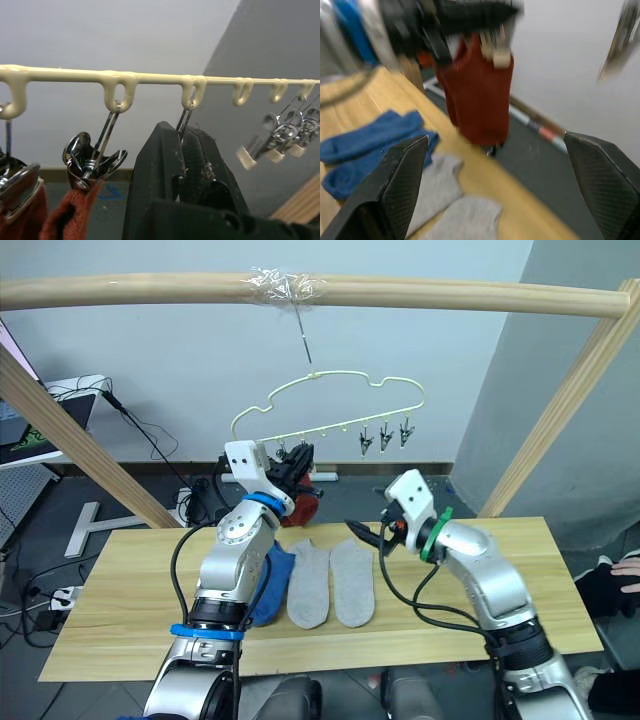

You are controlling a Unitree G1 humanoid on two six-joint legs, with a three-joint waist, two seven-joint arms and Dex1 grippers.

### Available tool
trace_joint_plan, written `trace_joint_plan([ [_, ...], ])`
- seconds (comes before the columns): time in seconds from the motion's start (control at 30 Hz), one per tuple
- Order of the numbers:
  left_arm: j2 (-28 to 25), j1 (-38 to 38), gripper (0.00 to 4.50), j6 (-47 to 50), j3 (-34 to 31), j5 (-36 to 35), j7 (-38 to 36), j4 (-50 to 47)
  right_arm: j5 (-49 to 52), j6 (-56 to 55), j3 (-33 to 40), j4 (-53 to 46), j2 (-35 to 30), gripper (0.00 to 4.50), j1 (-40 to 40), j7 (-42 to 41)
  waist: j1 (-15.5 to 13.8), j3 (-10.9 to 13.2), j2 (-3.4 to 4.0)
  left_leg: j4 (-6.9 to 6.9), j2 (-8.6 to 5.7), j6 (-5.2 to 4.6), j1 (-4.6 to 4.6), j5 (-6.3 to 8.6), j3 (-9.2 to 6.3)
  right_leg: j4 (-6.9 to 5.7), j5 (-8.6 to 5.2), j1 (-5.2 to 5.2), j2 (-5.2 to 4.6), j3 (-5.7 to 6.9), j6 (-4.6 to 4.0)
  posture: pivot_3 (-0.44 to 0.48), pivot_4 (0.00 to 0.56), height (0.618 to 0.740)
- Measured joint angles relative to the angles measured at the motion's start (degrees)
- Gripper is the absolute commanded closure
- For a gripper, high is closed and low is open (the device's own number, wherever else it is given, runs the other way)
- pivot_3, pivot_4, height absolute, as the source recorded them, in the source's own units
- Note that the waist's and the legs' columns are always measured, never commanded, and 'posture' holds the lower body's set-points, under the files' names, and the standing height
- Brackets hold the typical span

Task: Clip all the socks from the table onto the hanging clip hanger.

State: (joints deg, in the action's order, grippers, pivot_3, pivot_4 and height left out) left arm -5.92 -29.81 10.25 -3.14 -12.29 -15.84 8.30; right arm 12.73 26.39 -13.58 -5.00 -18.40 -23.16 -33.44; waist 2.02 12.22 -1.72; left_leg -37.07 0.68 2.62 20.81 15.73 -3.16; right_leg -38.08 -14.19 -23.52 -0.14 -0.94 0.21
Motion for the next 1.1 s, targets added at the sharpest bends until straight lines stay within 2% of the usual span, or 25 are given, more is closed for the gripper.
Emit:
trace_joint_plan([
  [0.2, -1.2, 2.3, 4.5, 3.8, -0.9, -2.5, -1.0, -4.6, -8.8, -7.8, -7.8, 18.7, 5.9, 0.0, -1.9, 1.0, -0.3, 0.0, 0.0, -0.03, -0.02, 0.0, 0.01, 0.0, 0.0, 0.01, 0.01, 0.0, 0.01, -0.01, -0.02, 0.001, 0.19, 0.74],
  [0.53, -0.7, 4.9, 4.5, 6.1, 0.5, -2.3, 0.3, -9.0, -16.1, -16.7, -8.2, 44.1, 11.3, 0.0, -8.4, 3.9, -0.4, 0.0, 0.0, -0.01, 0.01, 0.0, 0.0, 0.0, -0.03, 0.01, 0.02, 0.01, -0.02, 0.0, -0.03, 0.046, 0.191, 0.74],
  [0.63, -0.8, 5.1, 4.5, 6.8, 0.5, -2.2, 0.5, -10.0, -16.2, -19.9, -7.8, 47.7, 12.0, 0.61, -8.7, 3.2, -0.3, 0.0, 0.01, -0.01, 0.01, 0.0, -0.03, 0.0, 0.0, 0.0, 0.02, 0.03, -0.02, -0.04, -0.03, 0.047, 0.191, 0.74],
  [0.97, -0.8, 5.2, 4.5, 6.9, 0.6, -1.8, 0.6, -10.0, -20.6, -25.4, -9.8, 48.8, 11.7, 4.26, -8.0, 0.9, -0.4, -0.1, 0.02, -0.03, -0.01, 0.0, -0.05, 0.0, -0.02, 0.0, 0.02, 0.08, -0.02, -0.03, -0.02, 0.045, 0.188, 0.74],
  [1.0, -0.8, 5.2, 4.5, 7.0, 0.6, -1.8, 0.5, -10.0, -20.7, -26.0, -9.8, 48.6, 11.5, 4.48, -7.6, 0.8, -0.4, -0.1, 0.02, -0.04, -0.02, 0.0, -0.05, 0.0, -0.02, 0.0, 0.02, 0.09, -0.02, -0.03, -0.02, 0.045, 0.188, 0.74],
  [1.1, -0.8, 5.4, 4.5, 7.1, 0.6, -1.9, 0.4, -10.2, -20.7, -27.2, -9.6, 47.7, 10.3, 4.48, -6.7, 0.5, -0.5, -0.1, 0.02, -0.04, -0.02, 0.0, -0.06, 0.0, -0.02, 0.01, 0.02, 0.1, -0.03, -0.03, -0.02, 0.041, 0.185, 0.74],
])
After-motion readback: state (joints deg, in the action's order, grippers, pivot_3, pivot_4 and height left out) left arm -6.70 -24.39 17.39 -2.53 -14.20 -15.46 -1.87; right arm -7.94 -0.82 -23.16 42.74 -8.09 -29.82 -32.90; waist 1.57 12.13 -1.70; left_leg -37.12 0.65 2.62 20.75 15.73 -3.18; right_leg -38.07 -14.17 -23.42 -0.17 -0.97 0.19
